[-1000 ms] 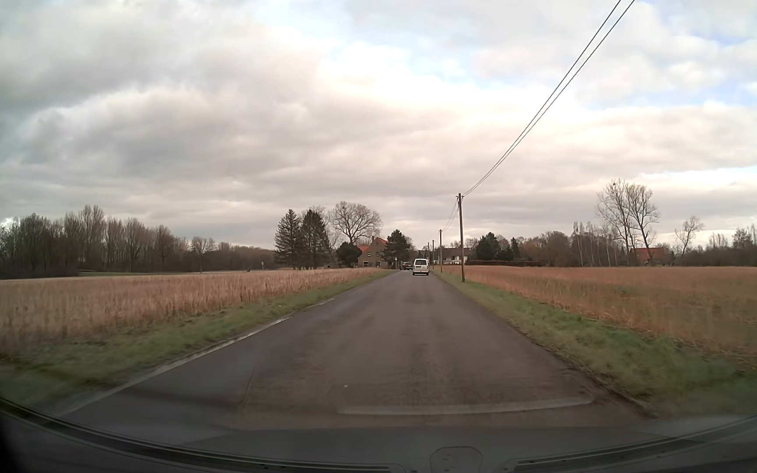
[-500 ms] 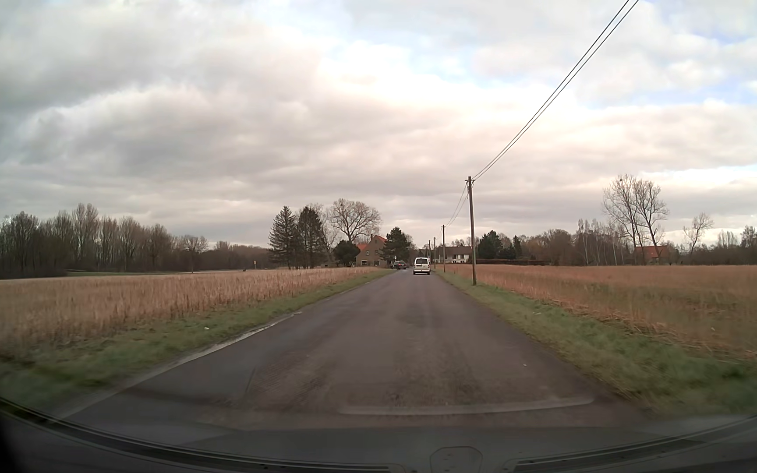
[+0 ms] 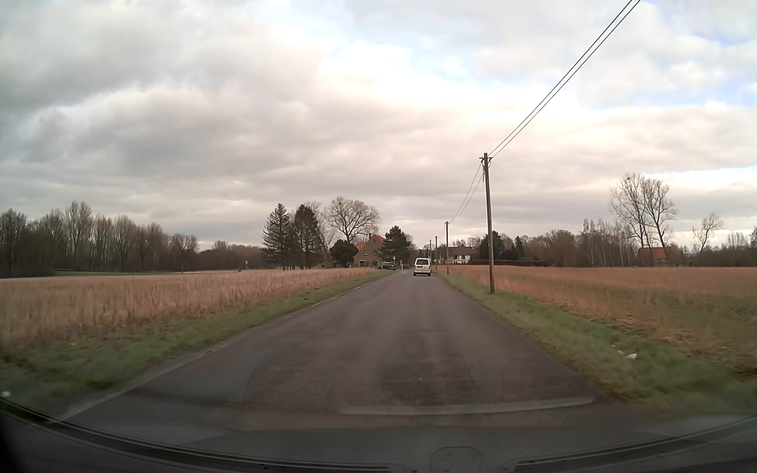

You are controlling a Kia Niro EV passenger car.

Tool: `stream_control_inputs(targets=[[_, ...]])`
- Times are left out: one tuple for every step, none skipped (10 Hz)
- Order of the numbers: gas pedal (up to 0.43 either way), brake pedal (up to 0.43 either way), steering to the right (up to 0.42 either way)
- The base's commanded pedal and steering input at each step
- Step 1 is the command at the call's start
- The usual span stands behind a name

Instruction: Follow the waypoints while adhering to traffic rules and regulations

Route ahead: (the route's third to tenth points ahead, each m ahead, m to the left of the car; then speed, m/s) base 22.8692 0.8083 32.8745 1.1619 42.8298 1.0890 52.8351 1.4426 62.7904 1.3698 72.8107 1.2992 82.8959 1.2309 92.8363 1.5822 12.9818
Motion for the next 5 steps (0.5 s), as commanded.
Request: stream_control_inputs(targets=[[0.157,0.0,0.002],[0.157,0.0,0.002],[0.157,0.0,0.002],[0.157,0.0,0.002],[0.157,0.0,0.002]])
